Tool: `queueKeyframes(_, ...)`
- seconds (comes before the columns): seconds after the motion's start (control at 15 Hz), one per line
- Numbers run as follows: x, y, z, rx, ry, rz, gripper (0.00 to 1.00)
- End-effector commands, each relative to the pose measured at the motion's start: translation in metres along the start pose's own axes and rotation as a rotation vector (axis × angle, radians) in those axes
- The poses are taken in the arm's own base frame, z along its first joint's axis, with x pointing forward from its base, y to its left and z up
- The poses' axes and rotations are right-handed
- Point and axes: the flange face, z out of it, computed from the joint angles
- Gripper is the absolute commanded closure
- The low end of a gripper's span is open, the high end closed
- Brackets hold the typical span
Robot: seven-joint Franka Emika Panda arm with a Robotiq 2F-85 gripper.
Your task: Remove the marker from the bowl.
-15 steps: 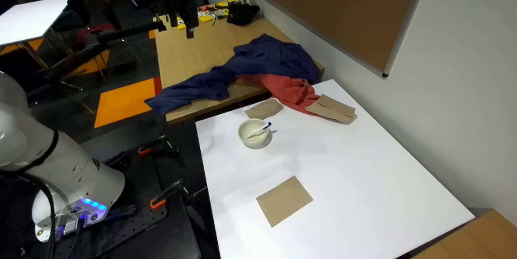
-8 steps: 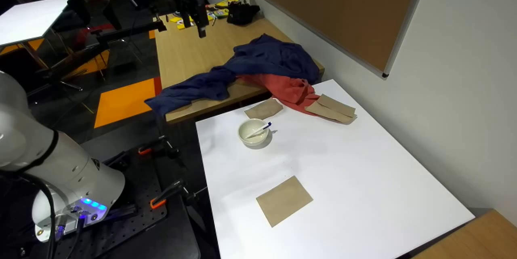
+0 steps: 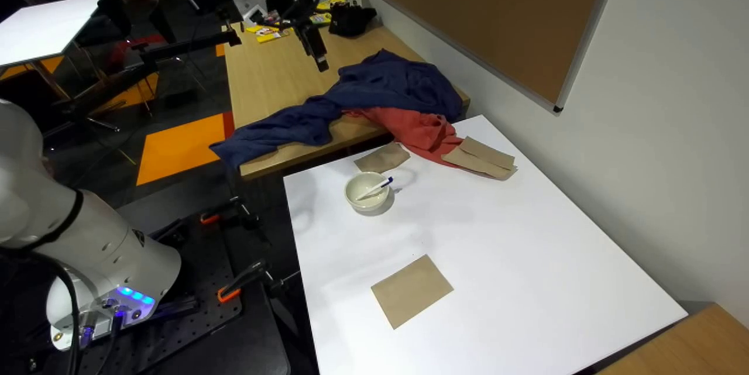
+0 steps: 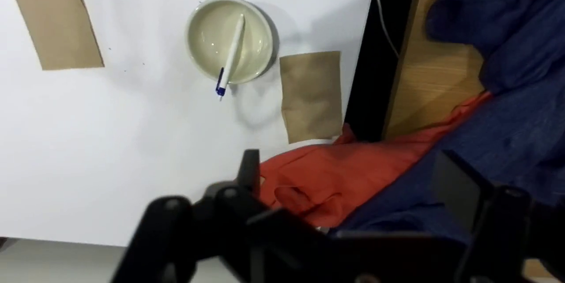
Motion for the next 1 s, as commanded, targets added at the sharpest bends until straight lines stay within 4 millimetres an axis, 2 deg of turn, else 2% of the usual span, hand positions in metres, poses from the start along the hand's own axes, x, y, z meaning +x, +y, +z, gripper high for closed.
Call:
queueKeyframes(0.0, -0.002, 0.030, 0.018, -0.031, 0.035, 0.141, 0.00)
queueKeyframes(0.53, -0.001, 0.091, 0.092, -0.034, 0.041, 0.330, 0.00)
queueKeyframes(0.93, -0.006, 0.112, 0.154, -0.057, 0.000, 0.351, 0.00)
